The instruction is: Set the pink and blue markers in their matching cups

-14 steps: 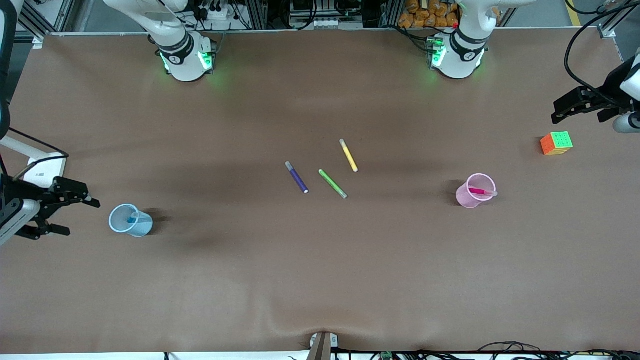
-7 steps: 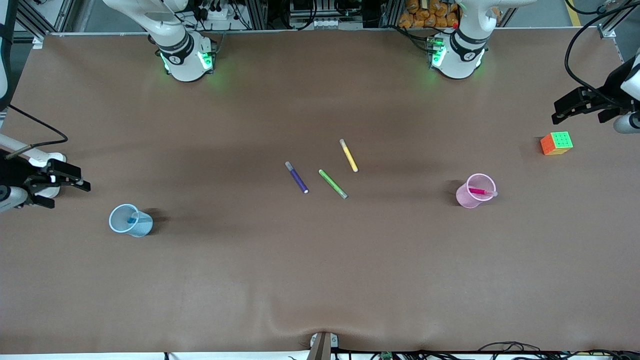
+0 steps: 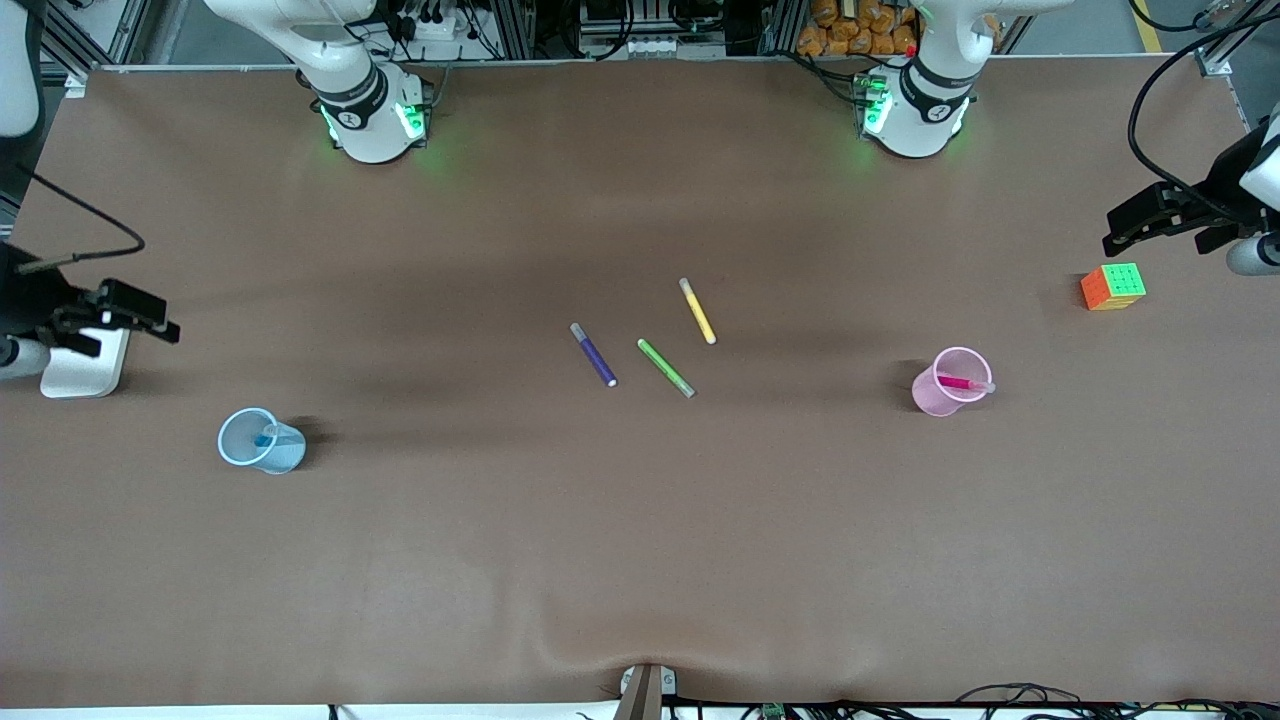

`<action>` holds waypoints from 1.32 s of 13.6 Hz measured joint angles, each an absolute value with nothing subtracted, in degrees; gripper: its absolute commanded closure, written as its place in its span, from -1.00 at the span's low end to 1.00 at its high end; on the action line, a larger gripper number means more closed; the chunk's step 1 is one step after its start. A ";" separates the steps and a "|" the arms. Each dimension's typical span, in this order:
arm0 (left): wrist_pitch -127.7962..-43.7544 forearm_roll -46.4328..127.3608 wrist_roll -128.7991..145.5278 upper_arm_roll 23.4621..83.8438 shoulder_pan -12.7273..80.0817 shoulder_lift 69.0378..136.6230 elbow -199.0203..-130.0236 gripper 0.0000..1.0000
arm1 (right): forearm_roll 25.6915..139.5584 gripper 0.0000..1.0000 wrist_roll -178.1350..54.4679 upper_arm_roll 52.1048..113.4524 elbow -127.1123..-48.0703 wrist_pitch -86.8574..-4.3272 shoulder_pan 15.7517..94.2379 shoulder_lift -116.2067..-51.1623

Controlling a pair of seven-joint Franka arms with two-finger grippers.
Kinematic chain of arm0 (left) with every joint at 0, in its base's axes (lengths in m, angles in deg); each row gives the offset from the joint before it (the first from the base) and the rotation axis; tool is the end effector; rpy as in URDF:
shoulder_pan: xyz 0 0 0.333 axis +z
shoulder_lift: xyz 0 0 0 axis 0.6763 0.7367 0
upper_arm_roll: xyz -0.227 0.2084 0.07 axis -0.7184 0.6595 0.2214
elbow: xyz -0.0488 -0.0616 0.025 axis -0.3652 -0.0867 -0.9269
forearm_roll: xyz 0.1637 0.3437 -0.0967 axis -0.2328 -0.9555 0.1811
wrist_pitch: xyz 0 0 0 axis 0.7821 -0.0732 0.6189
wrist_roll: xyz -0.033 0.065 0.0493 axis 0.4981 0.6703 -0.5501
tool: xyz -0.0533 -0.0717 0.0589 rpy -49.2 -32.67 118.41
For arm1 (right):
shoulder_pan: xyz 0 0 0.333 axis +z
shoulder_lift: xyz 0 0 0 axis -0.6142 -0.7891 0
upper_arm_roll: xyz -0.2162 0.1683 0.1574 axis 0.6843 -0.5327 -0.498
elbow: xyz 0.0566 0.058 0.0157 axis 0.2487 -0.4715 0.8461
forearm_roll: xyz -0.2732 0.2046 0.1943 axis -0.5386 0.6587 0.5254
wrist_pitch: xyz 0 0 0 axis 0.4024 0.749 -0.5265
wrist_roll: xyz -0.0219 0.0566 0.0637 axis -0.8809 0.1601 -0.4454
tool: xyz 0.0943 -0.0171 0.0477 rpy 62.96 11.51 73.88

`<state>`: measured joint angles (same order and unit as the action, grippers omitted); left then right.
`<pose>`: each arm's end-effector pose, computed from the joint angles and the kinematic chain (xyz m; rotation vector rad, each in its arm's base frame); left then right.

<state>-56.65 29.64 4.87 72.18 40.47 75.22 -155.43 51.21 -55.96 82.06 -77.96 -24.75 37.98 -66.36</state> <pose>0.5398 -0.0134 0.6365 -3.1091 -0.0332 0.0166 0.5918 -0.0359 0.5767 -3.0496 -0.1547 0.0037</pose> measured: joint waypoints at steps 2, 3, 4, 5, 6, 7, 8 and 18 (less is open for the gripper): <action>-56.23 29.64 4.87 72.23 40.83 74.79 -155.36 -1.00 | 50.51 -1.00 -57.27 82.02 -79.62 -24.44 38.18 -64.23; -55.77 29.64 4.86 72.24 41.20 74.60 -155.36 -1.00 | 50.35 -1.00 -57.37 82.05 -80.22 -24.38 38.18 -63.51; -55.34 29.64 4.84 72.28 41.55 74.46 -155.36 -1.00 | 50.28 -1.00 -57.42 82.06 -80.49 -24.24 38.18 -63.10; -55.03 29.64 4.84 72.30 41.88 74.34 -155.36 -1.00 | 50.23 -1.00 -57.46 82.06 -80.57 -24.09 38.18 -62.85; -54.72 29.64 4.84 72.30 42.16 74.26 -155.36 -1.00 | 50.18 -1.00 -57.55 82.07 -80.58 -23.64 38.18 -62.63; -54.54 29.64 4.84 72.29 42.26 74.23 -155.36 -1.00 | 50.15 -1.00 -57.98 82.08 -80.58 -22.79 38.18 -62.37; -54.47 29.64 4.84 72.18 42.26 74.23 -155.36 -1.00 | 50.13 -1.00 -59.21 82.09 -80.53 -21.41 38.18 -62.03; -54.97 29.65 5.13 68.21 42.06 74.21 -157.35 -1.00 | 48.75 -1.00 -66.35 81.05 -78.66 -14.56 37.16 -59.42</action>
<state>-54.97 29.65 5.13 68.21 42.06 74.21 -157.35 48.75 -66.35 81.05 -78.66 -14.56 37.16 -59.42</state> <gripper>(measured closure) 0.000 0.000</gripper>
